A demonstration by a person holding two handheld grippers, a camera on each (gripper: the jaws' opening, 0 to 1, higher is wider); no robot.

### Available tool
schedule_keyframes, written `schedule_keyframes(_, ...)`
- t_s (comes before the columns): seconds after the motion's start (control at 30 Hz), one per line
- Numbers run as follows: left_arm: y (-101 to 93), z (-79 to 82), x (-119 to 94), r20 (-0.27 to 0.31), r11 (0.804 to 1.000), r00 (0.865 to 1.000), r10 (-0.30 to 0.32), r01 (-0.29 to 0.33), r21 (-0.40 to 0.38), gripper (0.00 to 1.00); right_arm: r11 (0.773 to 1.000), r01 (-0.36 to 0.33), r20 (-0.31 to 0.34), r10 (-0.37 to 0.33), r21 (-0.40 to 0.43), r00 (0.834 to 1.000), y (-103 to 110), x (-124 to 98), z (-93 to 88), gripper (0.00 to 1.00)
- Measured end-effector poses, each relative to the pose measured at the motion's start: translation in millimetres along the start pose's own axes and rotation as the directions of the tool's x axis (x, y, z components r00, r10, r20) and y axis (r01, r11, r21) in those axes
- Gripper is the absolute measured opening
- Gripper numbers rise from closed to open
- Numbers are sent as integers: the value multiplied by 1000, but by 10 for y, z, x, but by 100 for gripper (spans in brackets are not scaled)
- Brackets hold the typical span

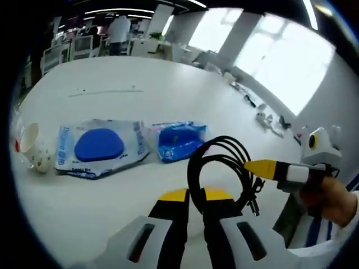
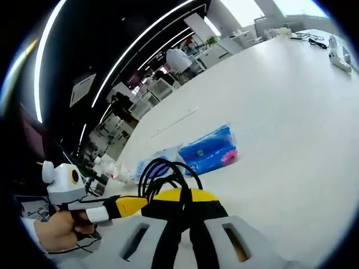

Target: Arrange the tabletop items into an orderly group along one side of the table until the central work area is clear of visible clutter.

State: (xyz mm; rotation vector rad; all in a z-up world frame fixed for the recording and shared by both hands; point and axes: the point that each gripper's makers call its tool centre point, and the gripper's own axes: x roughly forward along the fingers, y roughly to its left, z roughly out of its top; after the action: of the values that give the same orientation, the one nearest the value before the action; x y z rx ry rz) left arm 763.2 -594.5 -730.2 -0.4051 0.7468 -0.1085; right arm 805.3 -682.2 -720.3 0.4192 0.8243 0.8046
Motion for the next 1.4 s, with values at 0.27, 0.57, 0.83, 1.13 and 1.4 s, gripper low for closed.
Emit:
schedule_keyframes(0.27, 40, -65, 101, -21, 1000, 1000, 16, -16, -12, 4, 1000, -2, -28, 2, -15, 1000, -115, 106, -50, 0)
schedule_keyframes(0.57, 91, -94, 212, -29, 999, 999, 37, -38, -20, 4, 1000, -1, -66, 0, -7, 998, -293, 275, -92, 0)
schedule_keyframes(0.83, 178, -172, 380, -56, 997, 996, 63, -65, -44, 4, 1000, -15, -108, 14, -5, 994, -414, 418, -132, 0)
schedule_keyframes(1.13, 201, -223, 535, -66, 995, 995, 69, -73, -61, 3, 1000, -8, -146, 7, -6, 989, -590, 490, -184, 0)
schedule_keyframes(1.4, 262, -322, 608, -93, 995, 993, 69, -76, -72, 3, 1000, 3, -179, -3, 0, 984, -626, 496, -244, 0)
